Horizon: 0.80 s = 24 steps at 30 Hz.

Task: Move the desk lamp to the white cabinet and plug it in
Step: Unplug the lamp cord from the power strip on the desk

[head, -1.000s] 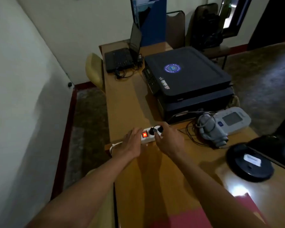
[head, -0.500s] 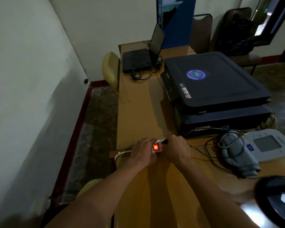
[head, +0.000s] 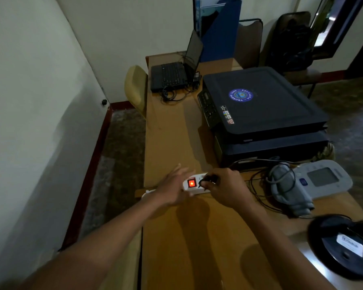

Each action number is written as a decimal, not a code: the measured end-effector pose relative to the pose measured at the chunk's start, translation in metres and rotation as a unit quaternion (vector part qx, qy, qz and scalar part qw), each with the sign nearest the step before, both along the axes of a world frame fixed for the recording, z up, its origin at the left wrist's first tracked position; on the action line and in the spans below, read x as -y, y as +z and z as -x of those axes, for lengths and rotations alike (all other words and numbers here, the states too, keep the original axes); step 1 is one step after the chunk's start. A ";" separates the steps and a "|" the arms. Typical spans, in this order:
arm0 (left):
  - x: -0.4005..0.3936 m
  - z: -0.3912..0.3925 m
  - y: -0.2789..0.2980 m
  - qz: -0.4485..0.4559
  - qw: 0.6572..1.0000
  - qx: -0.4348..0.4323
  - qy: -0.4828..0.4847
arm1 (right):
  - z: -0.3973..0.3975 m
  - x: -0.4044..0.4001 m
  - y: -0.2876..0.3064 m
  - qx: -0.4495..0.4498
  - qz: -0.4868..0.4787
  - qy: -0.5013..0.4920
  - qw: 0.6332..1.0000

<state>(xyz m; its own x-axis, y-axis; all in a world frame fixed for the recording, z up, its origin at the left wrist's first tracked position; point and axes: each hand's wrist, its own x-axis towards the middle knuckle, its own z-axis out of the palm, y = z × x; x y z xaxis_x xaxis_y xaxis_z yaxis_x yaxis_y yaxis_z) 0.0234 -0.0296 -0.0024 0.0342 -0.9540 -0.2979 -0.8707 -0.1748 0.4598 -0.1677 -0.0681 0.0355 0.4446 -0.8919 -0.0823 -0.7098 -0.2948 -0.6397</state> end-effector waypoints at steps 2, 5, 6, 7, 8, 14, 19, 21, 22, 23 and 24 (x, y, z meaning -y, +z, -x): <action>-0.012 -0.002 0.015 0.033 0.996 -0.086 -0.010 | 0.015 -0.011 0.002 -0.002 -0.019 0.040 0.999; -0.031 0.009 0.043 0.031 0.985 -0.166 -0.035 | 0.034 -0.032 0.005 0.008 -0.053 0.084 0.995; -0.037 0.016 0.051 0.015 0.985 -0.166 -0.053 | 0.040 -0.039 0.006 0.009 -0.056 0.090 0.994; -0.042 0.024 0.057 -0.001 0.985 -0.162 -0.068 | 0.045 -0.046 0.007 0.011 -0.057 0.094 0.994; -0.045 0.031 0.060 -0.013 0.984 -0.158 -0.080 | 0.049 -0.053 0.008 0.016 -0.061 0.094 0.994; -0.065 0.065 0.055 -0.003 0.985 -0.137 -0.108 | 0.074 -0.088 0.022 0.041 -0.101 0.055 0.993; -0.073 0.091 0.059 -0.009 0.981 -0.147 -0.124 | 0.103 -0.114 0.031 0.098 -0.130 0.004 0.987; -0.078 0.100 0.059 -0.024 0.980 -0.157 -0.124 | 0.116 -0.121 0.030 0.126 -0.144 -0.026 0.981; -0.080 0.104 0.058 -0.032 0.979 -0.156 -0.124 | 0.123 -0.124 0.028 0.139 -0.143 -0.055 0.978; -0.082 0.107 0.057 -0.040 0.980 -0.154 -0.122 | 0.131 -0.125 0.023 0.150 -0.136 -0.094 0.975; -0.083 0.109 0.056 -0.050 0.980 -0.153 -0.120 | 0.140 -0.127 0.017 0.154 -0.122 -0.146 0.970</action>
